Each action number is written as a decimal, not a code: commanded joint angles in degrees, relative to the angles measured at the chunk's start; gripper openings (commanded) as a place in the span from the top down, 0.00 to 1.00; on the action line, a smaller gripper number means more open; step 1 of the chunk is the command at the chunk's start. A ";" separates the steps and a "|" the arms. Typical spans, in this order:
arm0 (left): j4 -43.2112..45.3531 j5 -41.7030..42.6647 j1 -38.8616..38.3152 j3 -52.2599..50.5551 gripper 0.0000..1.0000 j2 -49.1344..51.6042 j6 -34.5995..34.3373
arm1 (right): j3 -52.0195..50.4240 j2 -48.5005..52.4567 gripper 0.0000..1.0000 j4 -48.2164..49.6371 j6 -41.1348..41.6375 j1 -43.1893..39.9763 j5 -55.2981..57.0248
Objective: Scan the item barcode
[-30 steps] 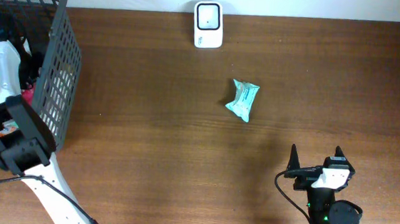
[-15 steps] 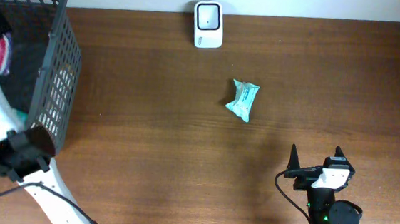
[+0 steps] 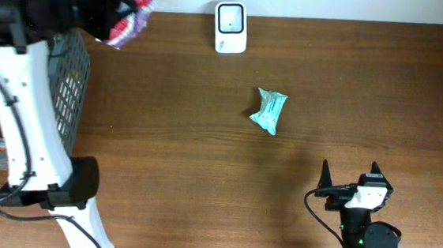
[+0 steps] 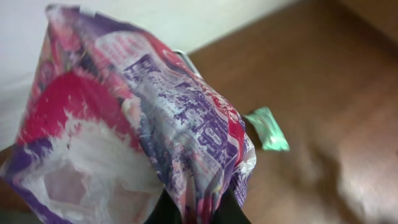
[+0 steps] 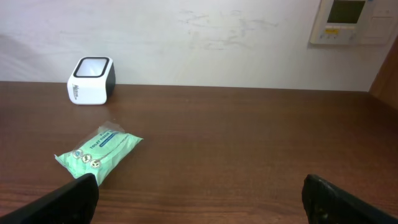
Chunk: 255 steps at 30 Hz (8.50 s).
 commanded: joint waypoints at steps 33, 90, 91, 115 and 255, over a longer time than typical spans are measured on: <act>66.64 -8.90 -30.49 -74.49 0.43 -5.97 -10.23 | -0.52 -0.26 0.01 -0.13 0.24 -0.26 0.50; 43.67 -20.83 33.35 -72.81 0.01 -15.78 -9.62 | -0.52 -0.26 0.01 -0.13 0.24 -0.26 0.50; 42.88 -18.25 33.35 -72.81 0.01 -14.16 -6.88 | -0.52 -0.26 0.01 -0.13 0.24 -0.26 0.50; 35.28 -11.26 33.35 -63.39 1.00 4.81 -2.75 | -0.52 -0.26 0.01 -0.13 0.24 -0.26 0.50; -4.72 -37.88 6.16 15.54 0.01 7.67 -32.94 | -0.52 -0.26 0.01 -0.13 0.24 -0.26 0.50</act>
